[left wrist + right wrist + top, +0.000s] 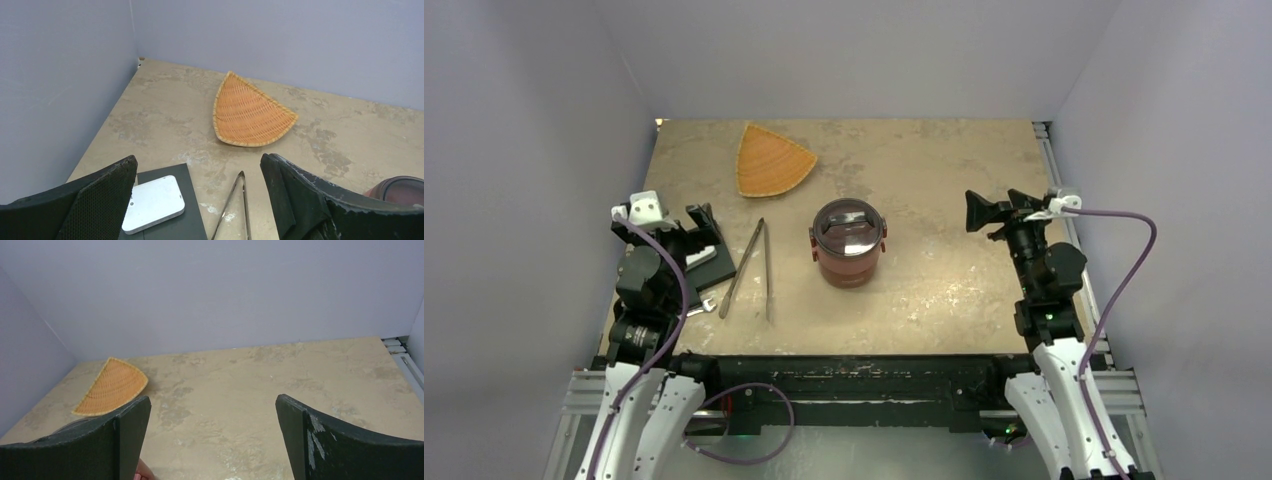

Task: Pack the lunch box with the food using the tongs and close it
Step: Reset both arms

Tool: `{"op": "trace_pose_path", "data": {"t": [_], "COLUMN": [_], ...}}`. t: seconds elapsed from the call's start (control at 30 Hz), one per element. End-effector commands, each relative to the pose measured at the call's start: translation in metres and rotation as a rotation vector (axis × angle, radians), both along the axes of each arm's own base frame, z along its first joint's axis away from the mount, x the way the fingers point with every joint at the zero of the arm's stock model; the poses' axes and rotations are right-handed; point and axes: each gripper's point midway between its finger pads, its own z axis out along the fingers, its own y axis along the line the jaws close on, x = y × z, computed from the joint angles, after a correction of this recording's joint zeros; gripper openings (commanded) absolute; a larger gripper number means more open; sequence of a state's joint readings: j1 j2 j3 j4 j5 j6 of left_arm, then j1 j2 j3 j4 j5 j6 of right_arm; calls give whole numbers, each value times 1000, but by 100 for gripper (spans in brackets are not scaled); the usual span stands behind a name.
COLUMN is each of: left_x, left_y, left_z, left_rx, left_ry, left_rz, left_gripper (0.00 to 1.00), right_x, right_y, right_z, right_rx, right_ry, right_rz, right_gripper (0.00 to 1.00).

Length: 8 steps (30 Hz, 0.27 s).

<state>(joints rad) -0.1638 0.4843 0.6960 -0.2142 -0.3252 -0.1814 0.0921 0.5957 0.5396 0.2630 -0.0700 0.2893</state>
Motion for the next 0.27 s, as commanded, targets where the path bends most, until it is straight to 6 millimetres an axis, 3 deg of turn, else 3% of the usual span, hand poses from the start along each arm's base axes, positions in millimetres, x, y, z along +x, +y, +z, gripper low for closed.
{"op": "trace_pose_path", "data": {"t": [0.0, 0.23], "left_x": [3, 3], "left_y": [-2, -2], "left_z": [7, 6], "left_rx": [23, 23], "left_ry": [-23, -20], "left_rz": [-20, -20], "left_gripper": [95, 95], "right_x": [0, -1], "right_y": [-3, -4], "right_z": [20, 24], "right_rx": [-8, -10], "right_ry": [-67, -72], "right_rz": [-18, -21], "right_gripper": [99, 99]}}
